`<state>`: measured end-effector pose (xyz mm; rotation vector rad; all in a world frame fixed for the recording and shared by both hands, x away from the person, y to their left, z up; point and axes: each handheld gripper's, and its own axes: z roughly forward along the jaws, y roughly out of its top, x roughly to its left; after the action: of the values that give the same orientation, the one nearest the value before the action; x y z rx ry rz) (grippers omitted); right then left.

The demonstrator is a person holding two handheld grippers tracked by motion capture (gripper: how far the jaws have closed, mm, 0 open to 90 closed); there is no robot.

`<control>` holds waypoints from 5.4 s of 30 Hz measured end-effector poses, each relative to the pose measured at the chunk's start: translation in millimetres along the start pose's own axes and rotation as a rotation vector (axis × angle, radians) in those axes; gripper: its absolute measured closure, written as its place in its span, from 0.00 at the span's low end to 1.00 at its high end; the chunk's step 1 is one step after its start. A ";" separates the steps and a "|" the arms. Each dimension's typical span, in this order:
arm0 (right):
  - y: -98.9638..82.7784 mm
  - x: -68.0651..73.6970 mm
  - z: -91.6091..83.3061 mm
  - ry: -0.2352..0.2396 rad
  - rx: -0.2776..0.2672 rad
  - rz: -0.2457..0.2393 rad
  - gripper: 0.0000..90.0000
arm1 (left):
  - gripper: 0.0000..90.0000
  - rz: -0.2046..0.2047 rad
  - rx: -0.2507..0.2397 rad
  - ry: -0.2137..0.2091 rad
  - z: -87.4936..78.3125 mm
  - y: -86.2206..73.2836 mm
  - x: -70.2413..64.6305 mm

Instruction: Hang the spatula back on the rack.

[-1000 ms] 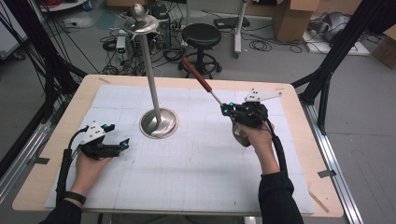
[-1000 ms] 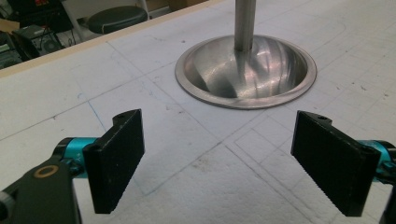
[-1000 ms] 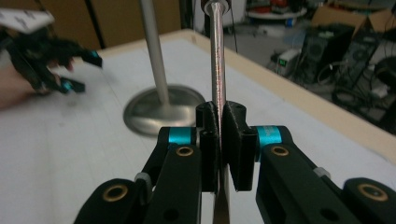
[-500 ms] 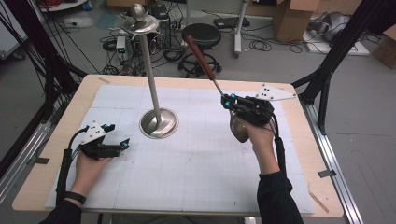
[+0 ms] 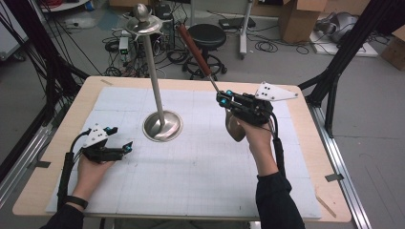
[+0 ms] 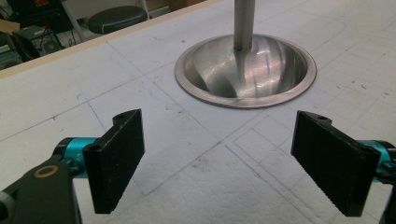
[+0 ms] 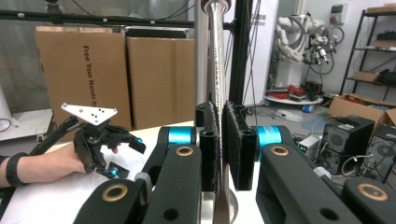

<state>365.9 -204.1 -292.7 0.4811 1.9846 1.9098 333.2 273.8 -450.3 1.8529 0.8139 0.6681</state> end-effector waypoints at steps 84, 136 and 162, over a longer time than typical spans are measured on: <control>-11.4 12.1 105.4 -0.031 0.141 -0.032 0.77 | 0.20 0.016 0.003 -0.003 0.1 0.0 -1.8; -154.5 -11.8 -112.0 -0.411 0.366 0.190 0.19 | 0.21 -0.069 -0.010 -0.005 -0.8 -0.8 6.5; -159.1 -16.8 -118.6 -0.443 0.366 0.232 0.19 | 0.21 -0.036 -0.004 0.001 0.0 -0.4 3.1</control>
<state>324.3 -322.5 -447.3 1.1658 2.0316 1.3841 335.0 276.3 -450.4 1.8307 0.8441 0.6470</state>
